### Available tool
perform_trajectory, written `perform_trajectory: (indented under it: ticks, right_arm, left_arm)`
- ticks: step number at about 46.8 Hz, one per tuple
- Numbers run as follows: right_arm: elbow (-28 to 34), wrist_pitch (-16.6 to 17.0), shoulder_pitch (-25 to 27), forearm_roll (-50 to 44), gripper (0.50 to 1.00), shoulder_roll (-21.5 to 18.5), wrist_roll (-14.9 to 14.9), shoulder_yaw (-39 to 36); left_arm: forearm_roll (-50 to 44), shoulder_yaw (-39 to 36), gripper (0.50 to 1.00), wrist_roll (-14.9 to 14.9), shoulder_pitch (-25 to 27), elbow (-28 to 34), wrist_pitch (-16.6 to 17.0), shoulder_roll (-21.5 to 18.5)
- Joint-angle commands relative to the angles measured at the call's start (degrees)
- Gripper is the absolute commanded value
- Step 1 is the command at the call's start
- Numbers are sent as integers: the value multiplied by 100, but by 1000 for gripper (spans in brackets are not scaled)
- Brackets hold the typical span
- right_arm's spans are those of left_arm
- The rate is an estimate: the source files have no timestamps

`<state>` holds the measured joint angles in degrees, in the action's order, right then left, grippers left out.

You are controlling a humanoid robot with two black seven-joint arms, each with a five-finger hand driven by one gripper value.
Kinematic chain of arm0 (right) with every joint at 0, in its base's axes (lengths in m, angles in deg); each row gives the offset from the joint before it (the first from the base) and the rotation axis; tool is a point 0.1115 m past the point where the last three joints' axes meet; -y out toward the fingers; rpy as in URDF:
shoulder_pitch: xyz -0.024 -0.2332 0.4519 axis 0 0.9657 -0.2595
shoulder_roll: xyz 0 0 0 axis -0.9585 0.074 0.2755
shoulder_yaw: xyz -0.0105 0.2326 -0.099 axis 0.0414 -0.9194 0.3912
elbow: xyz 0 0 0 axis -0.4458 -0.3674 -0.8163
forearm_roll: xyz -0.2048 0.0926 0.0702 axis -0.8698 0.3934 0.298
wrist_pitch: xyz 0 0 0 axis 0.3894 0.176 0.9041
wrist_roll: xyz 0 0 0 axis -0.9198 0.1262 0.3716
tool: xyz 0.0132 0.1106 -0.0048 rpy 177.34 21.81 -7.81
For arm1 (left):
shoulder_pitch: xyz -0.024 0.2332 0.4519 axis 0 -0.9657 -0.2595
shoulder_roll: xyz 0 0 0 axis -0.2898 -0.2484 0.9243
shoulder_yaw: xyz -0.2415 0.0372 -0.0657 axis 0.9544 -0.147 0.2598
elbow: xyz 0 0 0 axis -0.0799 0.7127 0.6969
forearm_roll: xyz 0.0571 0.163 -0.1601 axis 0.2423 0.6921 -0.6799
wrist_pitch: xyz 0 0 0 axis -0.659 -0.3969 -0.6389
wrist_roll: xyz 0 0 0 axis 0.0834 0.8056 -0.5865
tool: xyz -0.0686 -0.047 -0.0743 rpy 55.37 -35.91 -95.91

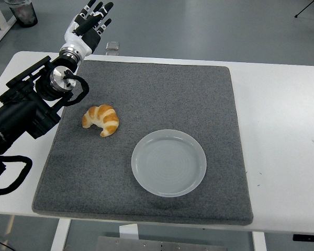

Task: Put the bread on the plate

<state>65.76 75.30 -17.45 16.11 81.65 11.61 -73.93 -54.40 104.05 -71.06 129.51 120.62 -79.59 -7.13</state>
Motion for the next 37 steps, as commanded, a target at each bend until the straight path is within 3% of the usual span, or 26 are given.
perform_trajectory:
  ticks: [1,6,37]
  right_arm:
    - [1,0,0,1,952,0,1,0]
    - [0,0,0,1,952,0,1,0]
    - [1,0,0,1,952,0,1,0]
  left_arm:
    - [3,-9,999,17,16,8,0,7]
    - [21,-44,1000,281,-19,26,0,16]
    - [108,-597,1000,228,192,-212,-62,-134]
